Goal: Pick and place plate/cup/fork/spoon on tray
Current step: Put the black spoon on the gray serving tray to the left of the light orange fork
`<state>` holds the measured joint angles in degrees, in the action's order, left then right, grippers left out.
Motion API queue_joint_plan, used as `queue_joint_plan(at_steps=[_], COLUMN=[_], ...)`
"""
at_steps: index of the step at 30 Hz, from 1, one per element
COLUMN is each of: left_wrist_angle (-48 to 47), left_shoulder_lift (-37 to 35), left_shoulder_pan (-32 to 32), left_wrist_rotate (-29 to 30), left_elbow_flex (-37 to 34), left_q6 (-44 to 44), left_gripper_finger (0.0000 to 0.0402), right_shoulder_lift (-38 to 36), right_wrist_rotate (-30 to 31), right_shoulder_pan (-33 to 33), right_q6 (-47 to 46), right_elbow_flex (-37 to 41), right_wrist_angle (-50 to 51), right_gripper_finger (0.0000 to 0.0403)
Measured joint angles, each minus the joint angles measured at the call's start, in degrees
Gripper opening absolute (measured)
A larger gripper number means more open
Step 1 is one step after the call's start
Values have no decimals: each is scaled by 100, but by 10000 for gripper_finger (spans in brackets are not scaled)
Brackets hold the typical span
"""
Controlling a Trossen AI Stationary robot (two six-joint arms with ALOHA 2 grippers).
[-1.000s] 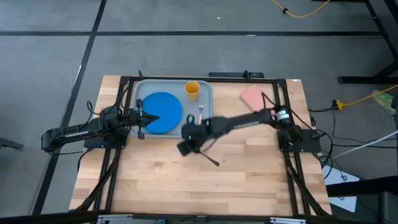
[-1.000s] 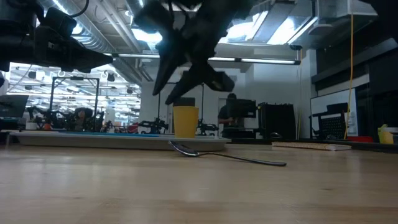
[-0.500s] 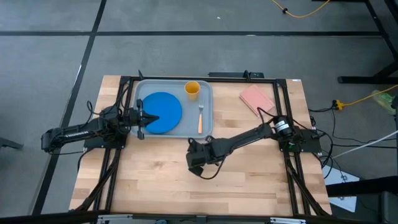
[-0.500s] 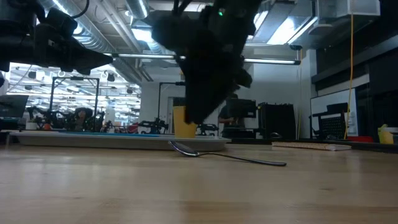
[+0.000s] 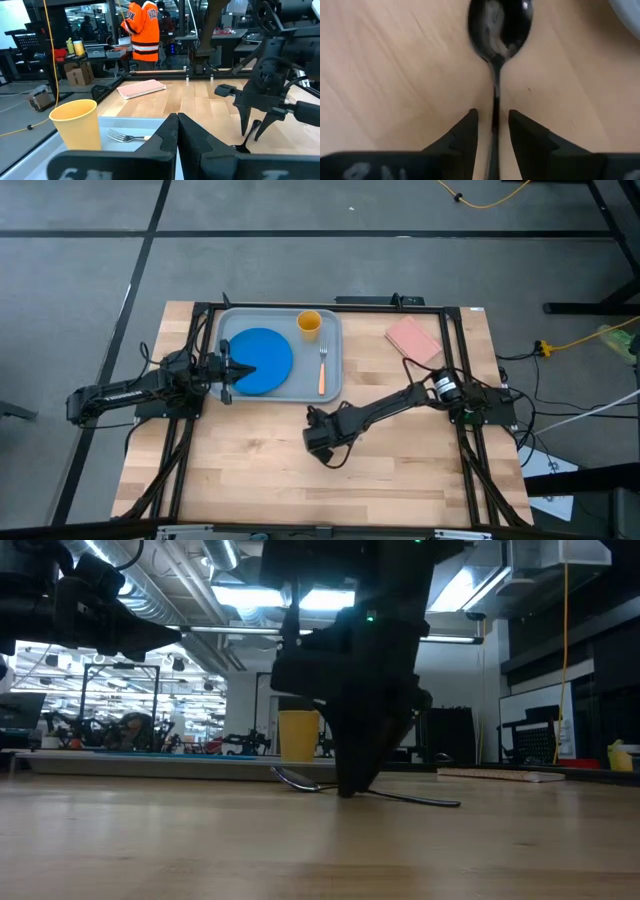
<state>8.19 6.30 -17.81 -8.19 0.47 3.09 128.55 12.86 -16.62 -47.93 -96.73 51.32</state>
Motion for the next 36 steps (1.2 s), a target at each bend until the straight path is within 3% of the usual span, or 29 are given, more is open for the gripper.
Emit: queue_joint_plan(at_steps=[5,9,13,19,21,29,32,36], left_wrist_angle=[-2,-2,0,0,0,0,0,2], left_shoulder_lift=[1,1,1,1,-1,1,1,-1], left_shoulder_pan=[-1,-1,-1,-1,1,0,-1,1], left_wrist_rotate=[0,0,-1,0,-2,-1,-2,0], left_elbow_flex=[0,0,0,0,0,0,0,0], left_q6=[0,2,0,-3,-4,-4,-4,-2], left_gripper_finger=[0,0,0,0,0,0,0,0], right_shoulder_lift=[-31,-59,-61,-61,-60,106,21,48], right_wrist_rotate=[-200,-859,-1104,-1205,-1221,-2013,-1423,267], right_shoulder_pan=[94,216,288,351,349,272,302,612], right_q6=[45,241,297,-168,-335,-724,-580,-1026], right_elbow_flex=[306,456,479,482,463,-672,-1107,-1236], right_wrist_angle=[-297,-582,-677,-656,-698,-985,-1638,-2025], right_gripper_finger=[114,108,96,17,12,4,2,2])
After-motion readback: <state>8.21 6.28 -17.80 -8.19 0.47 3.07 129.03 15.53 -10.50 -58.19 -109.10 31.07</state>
